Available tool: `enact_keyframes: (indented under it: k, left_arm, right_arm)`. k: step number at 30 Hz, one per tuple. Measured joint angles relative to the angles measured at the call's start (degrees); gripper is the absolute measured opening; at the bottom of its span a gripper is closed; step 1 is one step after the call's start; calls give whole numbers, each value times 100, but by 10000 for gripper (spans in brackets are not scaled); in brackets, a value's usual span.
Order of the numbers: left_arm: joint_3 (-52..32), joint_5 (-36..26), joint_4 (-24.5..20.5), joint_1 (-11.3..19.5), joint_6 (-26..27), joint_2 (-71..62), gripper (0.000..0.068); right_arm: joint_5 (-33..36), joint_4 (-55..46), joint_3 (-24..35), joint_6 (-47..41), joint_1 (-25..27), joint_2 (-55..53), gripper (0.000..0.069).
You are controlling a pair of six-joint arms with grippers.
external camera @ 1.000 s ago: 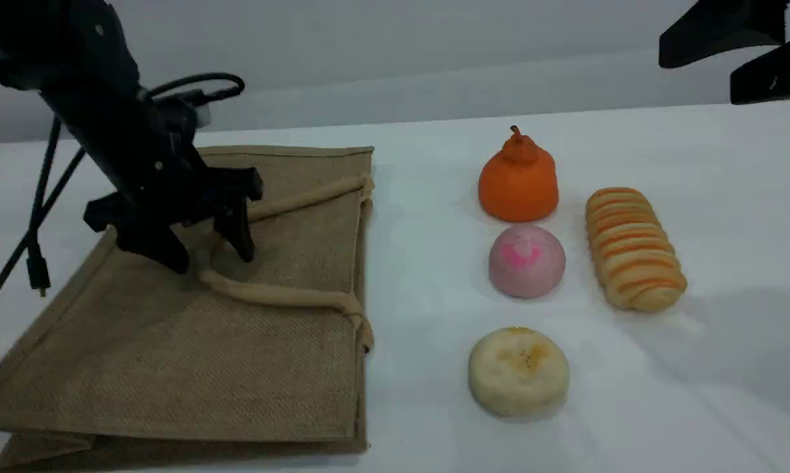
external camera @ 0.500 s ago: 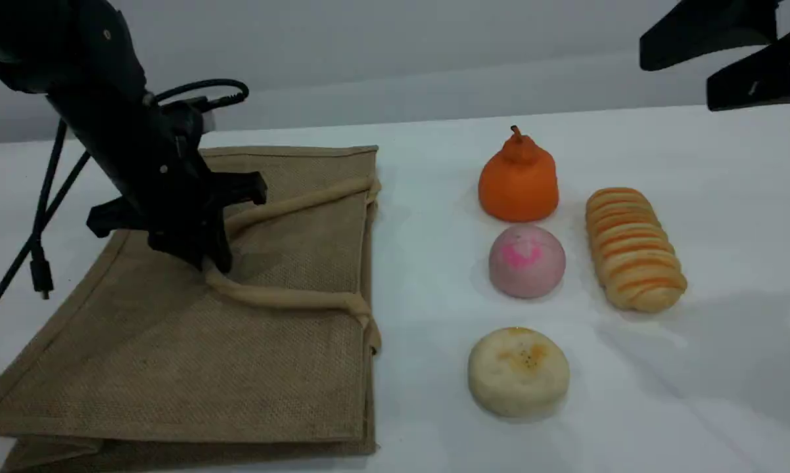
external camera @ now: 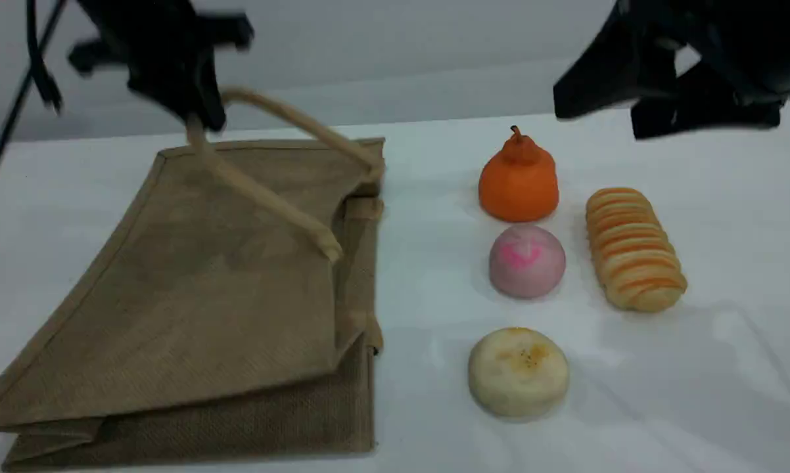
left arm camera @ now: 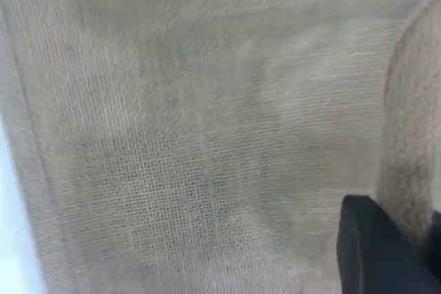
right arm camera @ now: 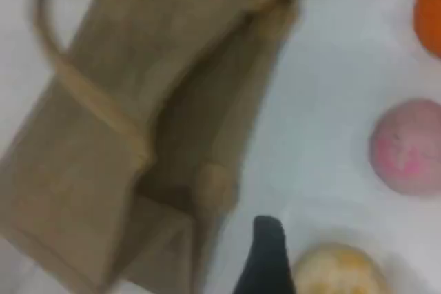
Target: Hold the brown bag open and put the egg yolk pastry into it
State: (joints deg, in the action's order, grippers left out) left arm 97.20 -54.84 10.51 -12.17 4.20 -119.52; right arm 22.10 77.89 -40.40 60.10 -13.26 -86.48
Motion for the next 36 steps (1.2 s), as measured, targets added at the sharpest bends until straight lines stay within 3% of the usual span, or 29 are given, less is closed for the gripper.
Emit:
enact_keyframes:
  k: [9,14,25,32,36]
  left_arm:
    - [1488,-1528,40,0,764,446,80]
    - [2065,-1547,377,0,1268,453,80]
    - [2070,-1522,1395,0,1969,488,80]
    - [2070,-1517,1553,0,2054,488,80]
    - [2070,-1517,1557,0,2053,488,80]
  right_arm:
    - [146,-40,0,202,0,-1058,512]
    - [140,86,0,303,0,-1547,512]
    - [201,536,-6,896,0,-2203,512]
    - [354,1197,-6,1567,-124,-2291,512]
    - [56,1618,-6,1970,-363,-2291,512]
